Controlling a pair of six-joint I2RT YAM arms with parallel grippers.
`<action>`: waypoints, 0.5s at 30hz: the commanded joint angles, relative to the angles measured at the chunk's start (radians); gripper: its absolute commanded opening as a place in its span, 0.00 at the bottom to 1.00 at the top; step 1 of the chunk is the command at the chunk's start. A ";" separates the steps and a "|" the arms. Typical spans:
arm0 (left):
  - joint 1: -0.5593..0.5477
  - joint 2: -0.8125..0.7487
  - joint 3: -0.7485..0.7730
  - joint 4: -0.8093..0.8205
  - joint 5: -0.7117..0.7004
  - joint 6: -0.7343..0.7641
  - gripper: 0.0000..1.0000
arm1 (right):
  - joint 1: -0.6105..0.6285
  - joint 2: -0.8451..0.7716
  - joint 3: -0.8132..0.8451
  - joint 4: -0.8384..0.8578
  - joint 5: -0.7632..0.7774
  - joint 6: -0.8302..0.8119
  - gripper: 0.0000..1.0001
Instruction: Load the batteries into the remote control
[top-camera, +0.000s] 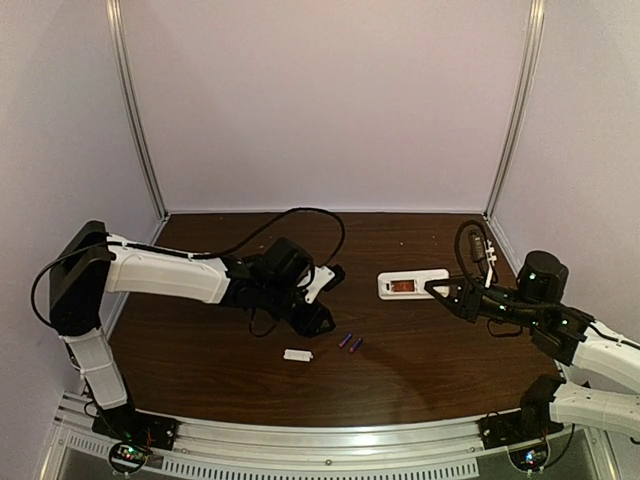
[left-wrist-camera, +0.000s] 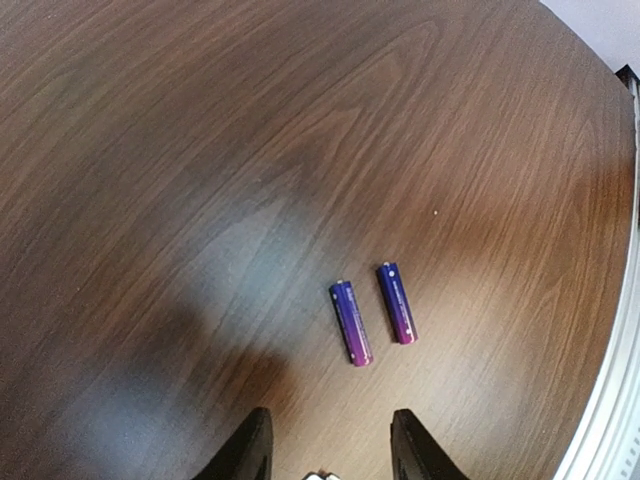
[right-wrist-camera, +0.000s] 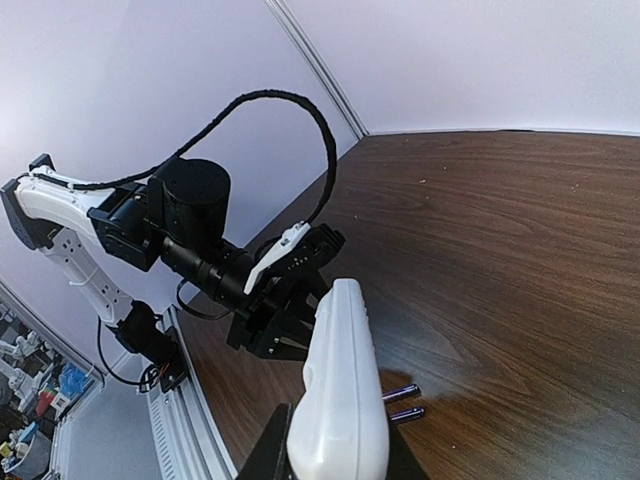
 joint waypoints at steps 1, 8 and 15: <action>-0.005 0.038 0.049 -0.030 0.009 0.038 0.41 | -0.007 -0.012 0.017 -0.041 -0.037 -0.052 0.00; -0.006 0.050 0.059 -0.034 -0.003 0.051 0.41 | -0.008 -0.010 0.012 -0.016 -0.075 -0.027 0.00; -0.022 0.092 0.098 -0.071 -0.034 0.082 0.39 | -0.009 0.038 0.029 -0.066 0.028 0.064 0.00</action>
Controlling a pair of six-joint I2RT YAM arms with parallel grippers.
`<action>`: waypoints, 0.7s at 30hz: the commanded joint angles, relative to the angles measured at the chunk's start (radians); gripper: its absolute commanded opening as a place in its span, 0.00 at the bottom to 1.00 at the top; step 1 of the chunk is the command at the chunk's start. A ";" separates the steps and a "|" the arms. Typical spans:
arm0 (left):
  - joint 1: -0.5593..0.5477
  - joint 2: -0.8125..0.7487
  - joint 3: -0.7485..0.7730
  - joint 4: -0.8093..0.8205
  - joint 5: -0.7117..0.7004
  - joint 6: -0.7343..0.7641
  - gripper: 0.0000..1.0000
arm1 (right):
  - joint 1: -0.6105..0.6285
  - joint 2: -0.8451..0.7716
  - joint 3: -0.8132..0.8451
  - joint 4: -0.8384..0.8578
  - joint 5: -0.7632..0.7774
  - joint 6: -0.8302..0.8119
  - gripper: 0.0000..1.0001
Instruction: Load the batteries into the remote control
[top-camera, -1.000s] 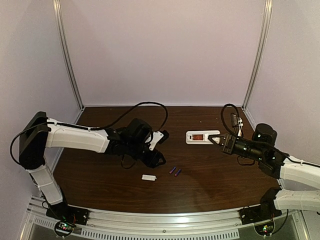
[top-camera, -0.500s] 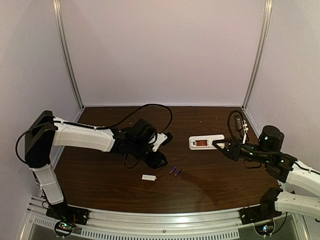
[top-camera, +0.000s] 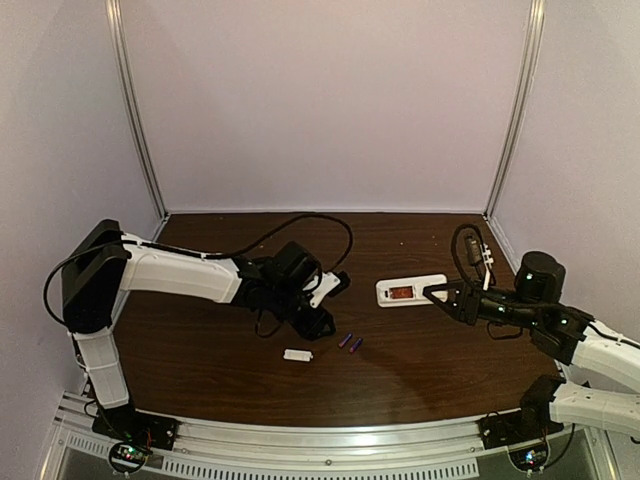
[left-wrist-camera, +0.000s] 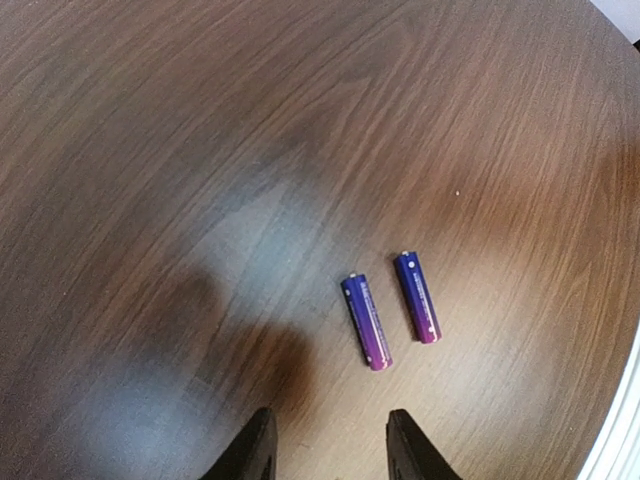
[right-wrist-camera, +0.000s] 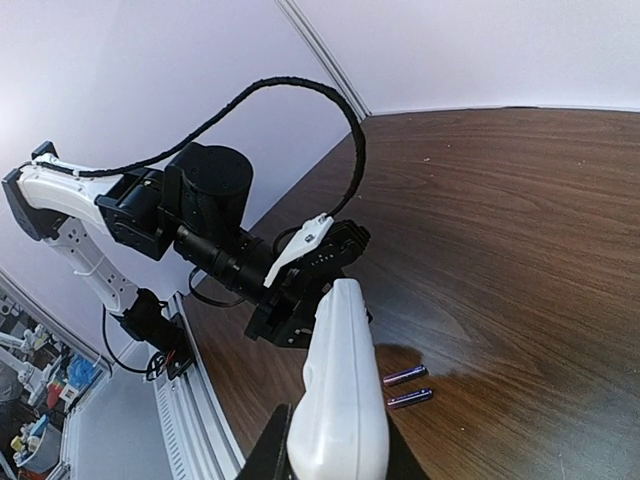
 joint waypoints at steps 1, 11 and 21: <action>-0.022 0.031 0.045 -0.025 -0.023 0.038 0.39 | -0.009 0.052 0.032 -0.031 0.075 0.084 0.00; -0.054 0.097 0.101 -0.034 -0.050 0.019 0.35 | -0.029 0.114 0.071 -0.106 0.125 0.197 0.00; -0.074 0.148 0.150 -0.049 -0.080 0.016 0.34 | -0.084 0.103 0.081 -0.174 0.104 0.226 0.00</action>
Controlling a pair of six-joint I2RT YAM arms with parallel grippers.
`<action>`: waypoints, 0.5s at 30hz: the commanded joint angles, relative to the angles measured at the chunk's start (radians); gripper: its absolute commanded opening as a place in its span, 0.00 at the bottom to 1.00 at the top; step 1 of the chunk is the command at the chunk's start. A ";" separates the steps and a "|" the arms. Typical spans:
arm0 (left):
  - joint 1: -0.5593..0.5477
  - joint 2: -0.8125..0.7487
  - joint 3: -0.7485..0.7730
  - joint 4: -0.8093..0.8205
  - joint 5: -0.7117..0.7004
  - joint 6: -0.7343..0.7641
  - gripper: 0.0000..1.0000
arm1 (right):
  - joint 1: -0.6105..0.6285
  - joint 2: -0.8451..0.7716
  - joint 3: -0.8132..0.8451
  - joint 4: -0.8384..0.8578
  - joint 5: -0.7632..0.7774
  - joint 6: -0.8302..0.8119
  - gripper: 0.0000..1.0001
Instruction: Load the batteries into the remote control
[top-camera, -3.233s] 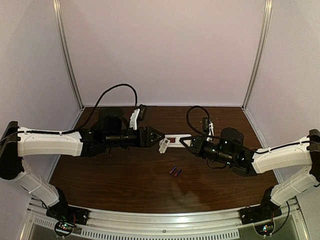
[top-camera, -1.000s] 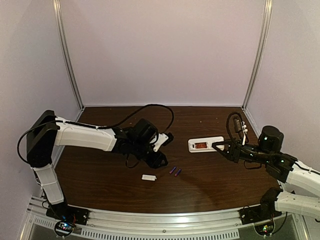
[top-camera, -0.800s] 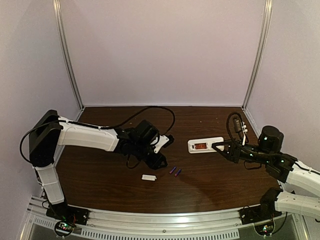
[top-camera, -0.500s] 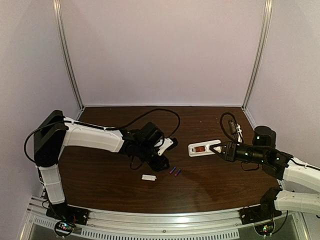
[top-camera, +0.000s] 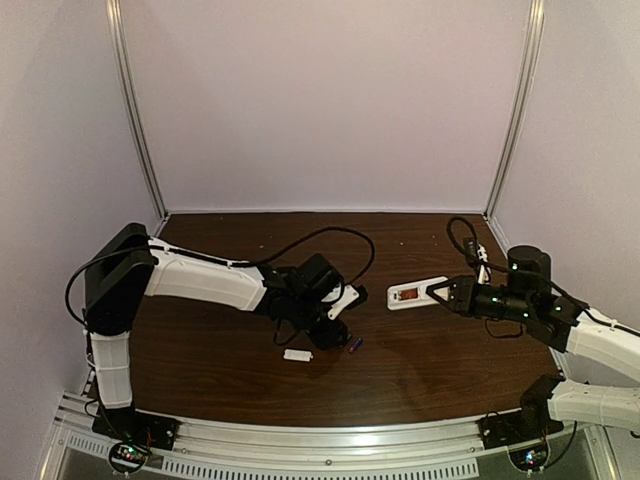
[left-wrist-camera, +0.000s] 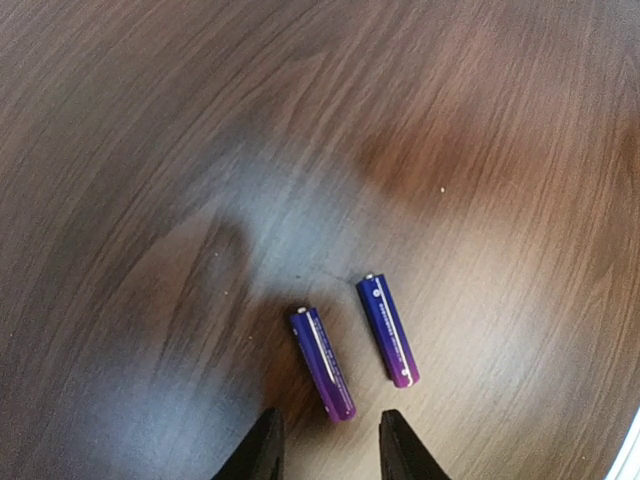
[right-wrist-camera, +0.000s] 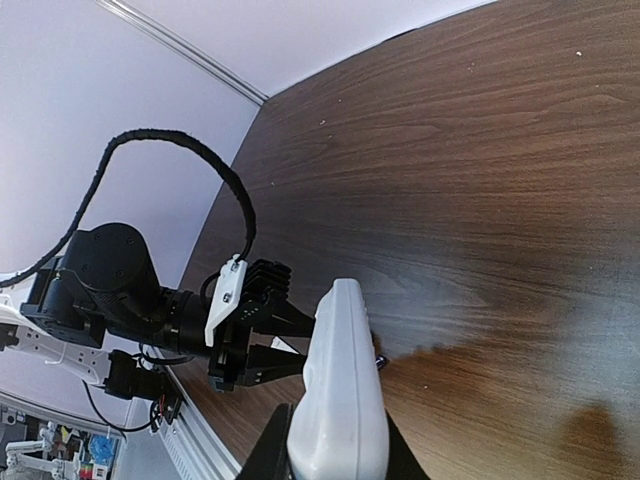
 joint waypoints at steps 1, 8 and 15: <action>-0.004 0.031 0.044 -0.006 -0.026 -0.005 0.34 | -0.025 -0.016 0.023 -0.027 -0.003 0.017 0.00; -0.005 0.068 0.084 -0.031 -0.042 -0.001 0.33 | -0.043 -0.016 0.015 -0.031 -0.014 0.007 0.00; -0.012 0.049 0.104 -0.052 -0.062 -0.003 0.33 | -0.055 -0.012 0.010 -0.029 -0.022 -0.001 0.00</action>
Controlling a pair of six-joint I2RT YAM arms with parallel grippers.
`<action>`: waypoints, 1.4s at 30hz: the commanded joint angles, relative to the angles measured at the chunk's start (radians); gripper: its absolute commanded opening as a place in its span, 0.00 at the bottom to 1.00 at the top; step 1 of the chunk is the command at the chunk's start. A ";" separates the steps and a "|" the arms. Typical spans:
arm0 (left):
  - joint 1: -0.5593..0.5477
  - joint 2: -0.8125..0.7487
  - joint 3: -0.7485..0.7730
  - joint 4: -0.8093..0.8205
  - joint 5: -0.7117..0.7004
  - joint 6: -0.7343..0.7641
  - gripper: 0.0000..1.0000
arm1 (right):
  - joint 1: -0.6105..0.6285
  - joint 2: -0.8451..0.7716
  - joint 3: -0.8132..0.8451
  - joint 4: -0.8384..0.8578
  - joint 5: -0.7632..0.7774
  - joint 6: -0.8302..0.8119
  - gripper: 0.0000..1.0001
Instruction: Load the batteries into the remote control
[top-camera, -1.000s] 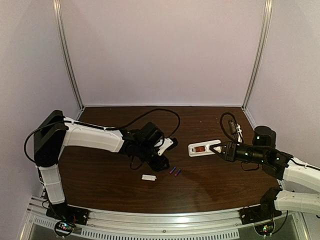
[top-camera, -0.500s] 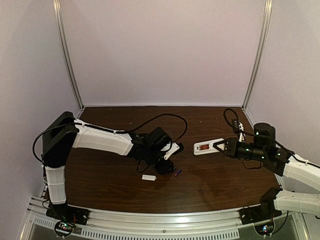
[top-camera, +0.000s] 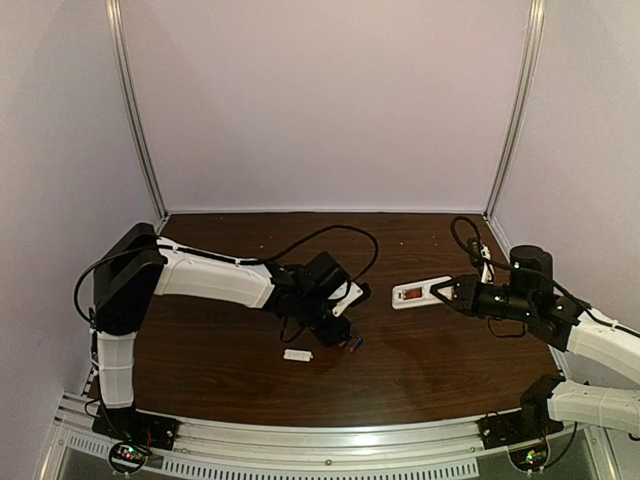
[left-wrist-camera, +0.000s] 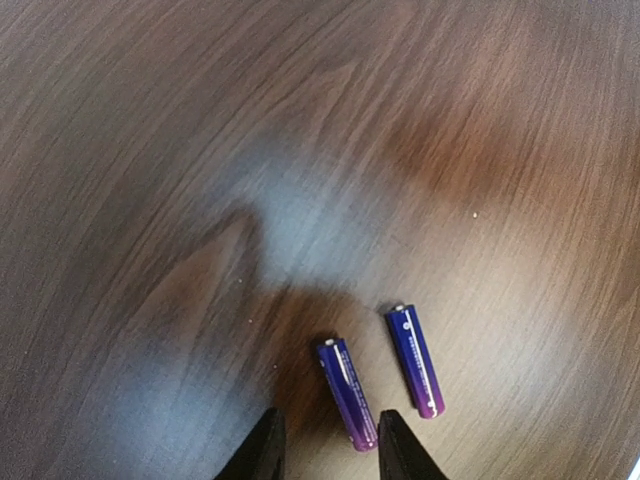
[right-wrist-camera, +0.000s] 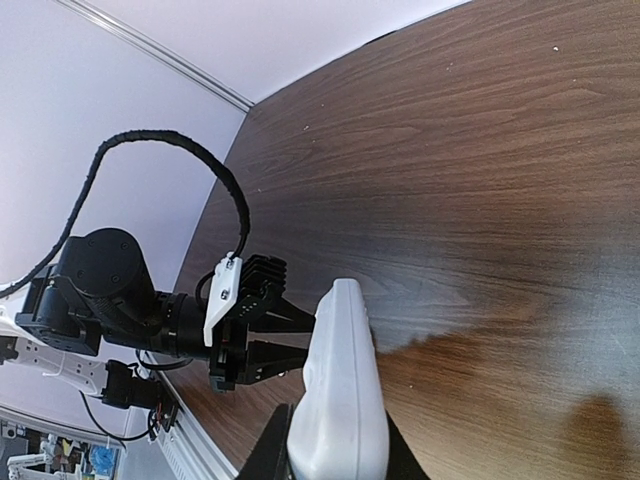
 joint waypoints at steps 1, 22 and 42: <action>-0.016 -0.009 0.035 -0.018 -0.022 0.004 0.34 | -0.018 -0.007 0.010 -0.004 -0.014 -0.009 0.00; -0.050 0.067 0.128 -0.050 0.032 0.019 0.31 | -0.114 -0.089 -0.014 -0.033 -0.105 -0.049 0.00; -0.051 0.135 0.182 -0.097 0.033 0.020 0.25 | -0.125 -0.087 -0.014 -0.043 -0.121 -0.063 0.00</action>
